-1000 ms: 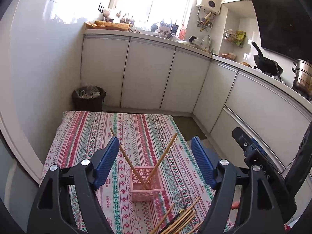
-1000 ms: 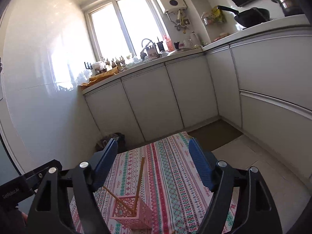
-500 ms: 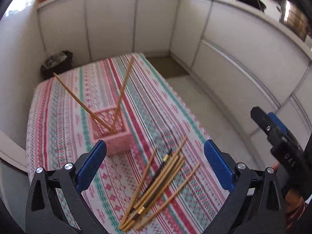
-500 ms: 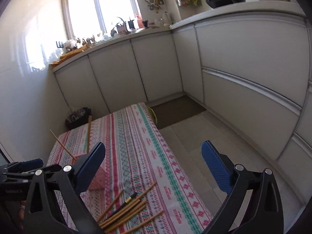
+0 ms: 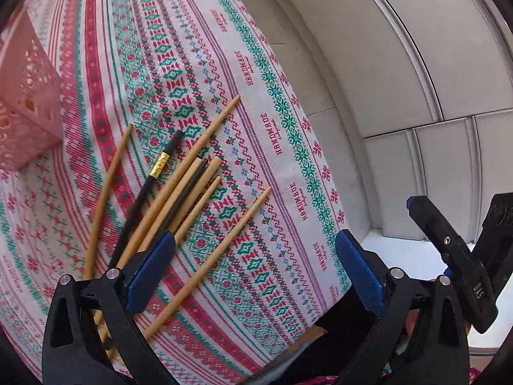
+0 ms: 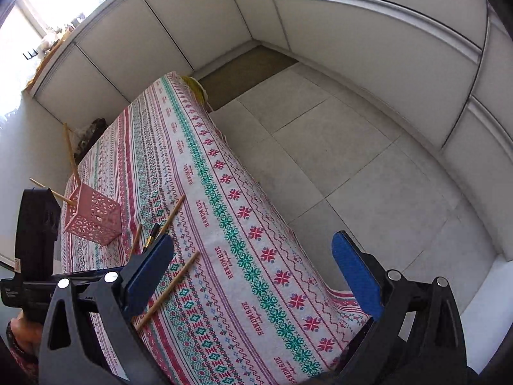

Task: Organize utensils
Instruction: 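Lower the left tool to the pile and close on another chopstick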

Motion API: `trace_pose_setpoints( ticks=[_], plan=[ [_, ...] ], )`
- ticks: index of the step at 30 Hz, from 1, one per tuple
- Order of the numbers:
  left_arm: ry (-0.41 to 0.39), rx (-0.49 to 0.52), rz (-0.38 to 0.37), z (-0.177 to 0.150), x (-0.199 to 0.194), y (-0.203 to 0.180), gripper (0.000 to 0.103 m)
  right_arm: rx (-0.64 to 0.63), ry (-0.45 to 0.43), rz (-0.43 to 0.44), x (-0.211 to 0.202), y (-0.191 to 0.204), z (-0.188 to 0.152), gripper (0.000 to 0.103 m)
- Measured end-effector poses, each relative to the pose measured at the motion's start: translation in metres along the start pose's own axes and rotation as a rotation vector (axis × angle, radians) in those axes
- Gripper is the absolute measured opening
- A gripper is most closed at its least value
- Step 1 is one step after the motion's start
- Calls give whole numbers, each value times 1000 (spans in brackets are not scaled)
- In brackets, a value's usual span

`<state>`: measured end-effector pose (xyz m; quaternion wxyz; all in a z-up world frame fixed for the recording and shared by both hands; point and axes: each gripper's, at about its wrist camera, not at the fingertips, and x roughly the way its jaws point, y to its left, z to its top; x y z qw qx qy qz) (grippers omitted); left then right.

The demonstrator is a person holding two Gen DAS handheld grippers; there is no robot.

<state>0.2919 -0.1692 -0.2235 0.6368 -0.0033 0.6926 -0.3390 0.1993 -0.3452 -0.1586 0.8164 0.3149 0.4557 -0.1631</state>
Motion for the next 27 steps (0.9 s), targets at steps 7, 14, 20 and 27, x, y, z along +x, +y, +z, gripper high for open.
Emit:
trace_pose_setpoints(
  ticks=[7,14,20,27],
  plan=[
    [-7,30,-61,14,21,-7,91,83,21,6,0,-24,5,96],
    [9,50,-38,13,43,-11,81,95,48,16,4,-27,6,96],
    [4,41,-55,16,31,7,81,83,49,17,6,-23,5,96],
    [-11,39,-48,17,28,14,81,82,51,11,8,-21,4,96]
  ],
)
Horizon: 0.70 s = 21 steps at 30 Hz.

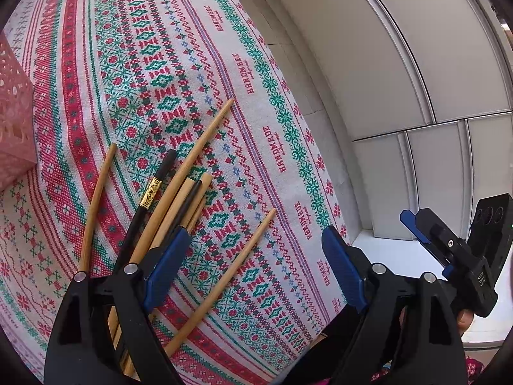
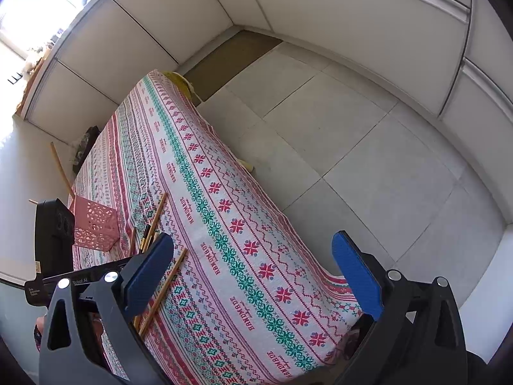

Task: Organize utensils
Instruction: 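Lower the left tool to the pile and close on another chopstick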

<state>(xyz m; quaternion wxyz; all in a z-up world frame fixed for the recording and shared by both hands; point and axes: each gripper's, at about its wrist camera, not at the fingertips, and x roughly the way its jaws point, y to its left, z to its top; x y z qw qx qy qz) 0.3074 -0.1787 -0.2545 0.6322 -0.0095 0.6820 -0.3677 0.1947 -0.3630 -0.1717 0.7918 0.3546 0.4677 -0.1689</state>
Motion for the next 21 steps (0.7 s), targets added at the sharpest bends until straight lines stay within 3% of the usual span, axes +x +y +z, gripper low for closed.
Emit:
trace_pose_setpoints(
  ticks=[3,7,12,16,21],
  plan=[
    [-1,1,-2,-2,-6,9,81,3,2,0,0,-1,0,96],
    [4,37,56,-4,-8,11,81,-1,4,-1,0,0,0,96],
    [55,158,302,-13,3,-4,68,-3,12,-10,3,0,0,96],
    [57,218,420,-17,5,-18,58,-20,22,-26,6,4,-2,96],
    [21,201,384,-20,-4,-19,52,-27,22,-32,9,9,-3,96]
  ],
)
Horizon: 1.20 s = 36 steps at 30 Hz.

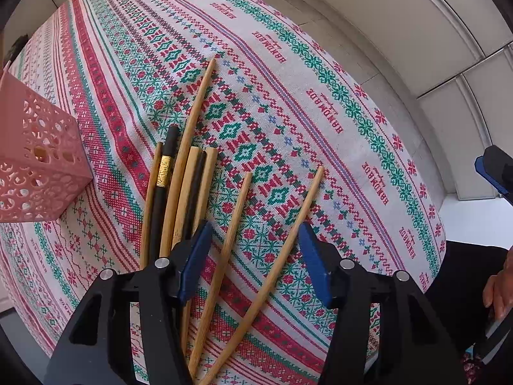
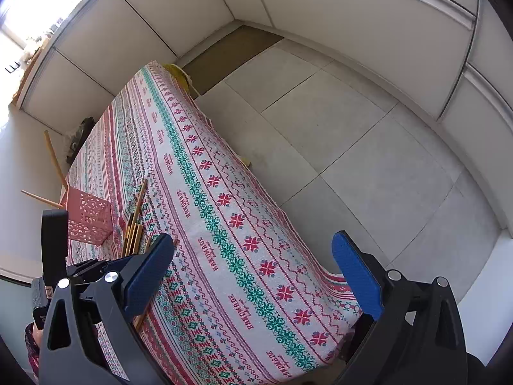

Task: Organize utensils
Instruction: 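Lower the left tool to the pile and close on another chopstick, then lift the chopstick with the left tool and carry it above the pink holder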

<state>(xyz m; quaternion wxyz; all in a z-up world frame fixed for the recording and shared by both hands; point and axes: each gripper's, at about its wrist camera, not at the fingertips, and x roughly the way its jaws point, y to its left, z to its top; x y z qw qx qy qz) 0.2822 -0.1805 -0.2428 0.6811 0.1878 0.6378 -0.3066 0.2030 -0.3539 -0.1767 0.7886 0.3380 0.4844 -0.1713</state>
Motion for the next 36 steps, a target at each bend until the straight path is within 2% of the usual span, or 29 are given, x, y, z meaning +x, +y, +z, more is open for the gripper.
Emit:
trace_pose_setpoints(
  ticks=[2,4,6,7,9,11,13,18,19,21,23,25,27,30,33,36],
  plan=[
    [-13,-43,-97,-4,-4,14,63,-1,14,5,3,3,-1,96],
    [-23,-95,-193,-6,-7,28,70,-4,22,3,6,5,-2,96],
    [-25,-161,-278,-7,-10,45,71,-5,28,-2,8,7,-4,96],
    [-26,-180,-286,-6,-10,51,65,-4,30,-3,9,8,-4,96],
    [-21,-187,-231,-7,-13,55,43,-6,31,-7,11,10,-5,96],
    [-14,-164,-116,-8,-18,51,27,-20,28,-20,12,14,-7,96],
    [-17,-138,-35,-9,-20,48,17,-35,33,-27,15,19,-8,96],
    [-57,3,123,-17,-25,17,19,-25,97,-8,27,26,-12,96],
    [-68,-10,121,-19,-27,18,18,-21,105,-10,30,28,-14,96],
    [-95,-45,117,-25,-31,22,8,-21,115,-33,36,34,-16,96],
    [-122,-75,111,-35,-37,31,6,-24,119,-53,42,41,-19,96],
    [-172,-97,119,-50,-53,40,5,-25,142,-56,50,48,-21,91],
    [-214,-107,112,-68,-76,49,4,-37,186,-59,62,61,-26,78],
    [-300,-142,93,-95,-115,63,5,-65,232,-77,80,84,-34,75],
    [-378,-170,102,-121,-151,67,5,-128,167,-149,85,113,-39,75],
    [-432,-179,104,-130,-176,64,5,-164,158,-187,96,136,-42,75]
  ],
)
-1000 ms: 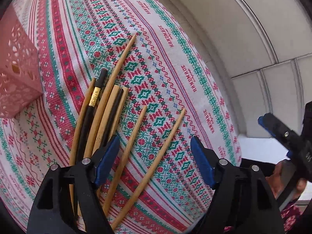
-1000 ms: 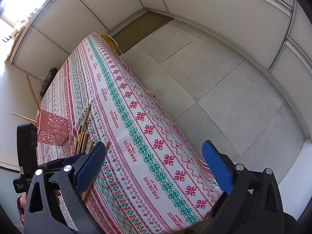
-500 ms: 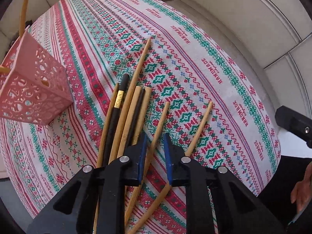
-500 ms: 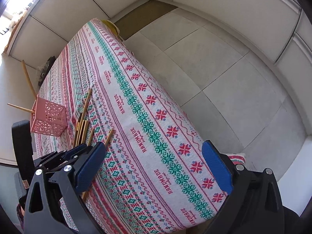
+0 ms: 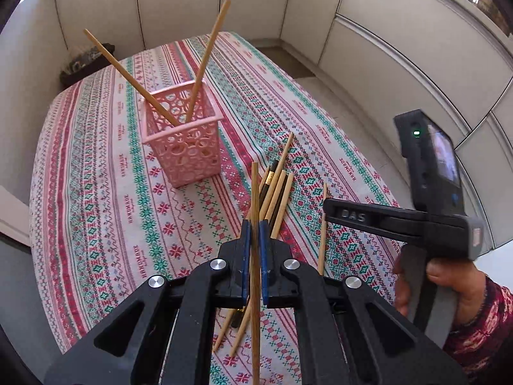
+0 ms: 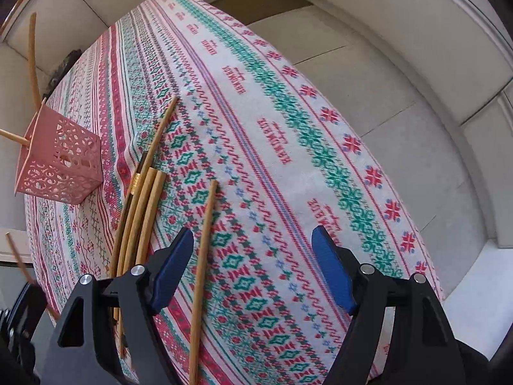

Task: Organize utensils
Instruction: 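Lift the chopstick with the left tool and carry it above the pink holder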

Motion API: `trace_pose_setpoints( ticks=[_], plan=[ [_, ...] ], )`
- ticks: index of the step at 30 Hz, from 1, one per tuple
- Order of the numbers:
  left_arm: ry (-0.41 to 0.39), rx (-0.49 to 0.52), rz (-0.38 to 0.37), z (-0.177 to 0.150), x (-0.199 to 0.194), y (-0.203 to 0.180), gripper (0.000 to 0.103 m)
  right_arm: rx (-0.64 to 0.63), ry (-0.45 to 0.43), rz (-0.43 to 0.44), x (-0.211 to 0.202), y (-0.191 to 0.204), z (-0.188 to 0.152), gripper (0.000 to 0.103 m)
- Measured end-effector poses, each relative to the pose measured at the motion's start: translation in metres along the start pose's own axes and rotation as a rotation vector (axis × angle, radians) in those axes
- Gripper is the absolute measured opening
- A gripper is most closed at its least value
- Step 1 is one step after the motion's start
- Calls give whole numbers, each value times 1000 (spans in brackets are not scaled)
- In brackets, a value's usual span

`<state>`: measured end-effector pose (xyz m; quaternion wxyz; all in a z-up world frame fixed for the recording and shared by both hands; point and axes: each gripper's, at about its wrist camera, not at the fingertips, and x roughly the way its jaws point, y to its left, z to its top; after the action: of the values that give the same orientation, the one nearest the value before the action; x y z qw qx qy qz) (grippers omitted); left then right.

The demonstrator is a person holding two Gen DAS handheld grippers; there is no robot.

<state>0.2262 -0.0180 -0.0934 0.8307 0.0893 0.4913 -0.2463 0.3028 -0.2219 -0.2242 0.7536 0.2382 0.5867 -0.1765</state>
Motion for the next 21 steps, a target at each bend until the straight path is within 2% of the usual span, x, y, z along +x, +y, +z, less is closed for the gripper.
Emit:
trace_pose_setpoints(
  ticks=[2,4,5,6,8,11,13,17,21],
  plan=[
    [-30,-10,0,-3,-13,6,5,-18,1,-52,7,13,1,75],
    [-47,-14,-2,3,0,-5,5,-50,-35,-120,9,22,2,63],
    [-58,-16,-5,4,1,-5,5,-62,-55,-143,8,25,1,52],
    [-66,-18,-11,3,-6,-2,5,-74,-68,-128,7,25,1,32],
    [-78,-25,-20,3,-1,-1,5,-70,-51,-63,6,22,2,9],
    [-97,-42,-32,2,-10,5,5,26,-8,120,6,3,5,5],
    [-111,-49,-36,1,-14,7,5,43,-32,217,-3,-6,1,5],
    [-146,-50,-53,4,-23,4,5,-58,-168,317,-47,-6,-15,5],
    [-172,-44,-64,7,-32,-6,5,-162,-369,379,-99,-7,-35,5]
  ],
)
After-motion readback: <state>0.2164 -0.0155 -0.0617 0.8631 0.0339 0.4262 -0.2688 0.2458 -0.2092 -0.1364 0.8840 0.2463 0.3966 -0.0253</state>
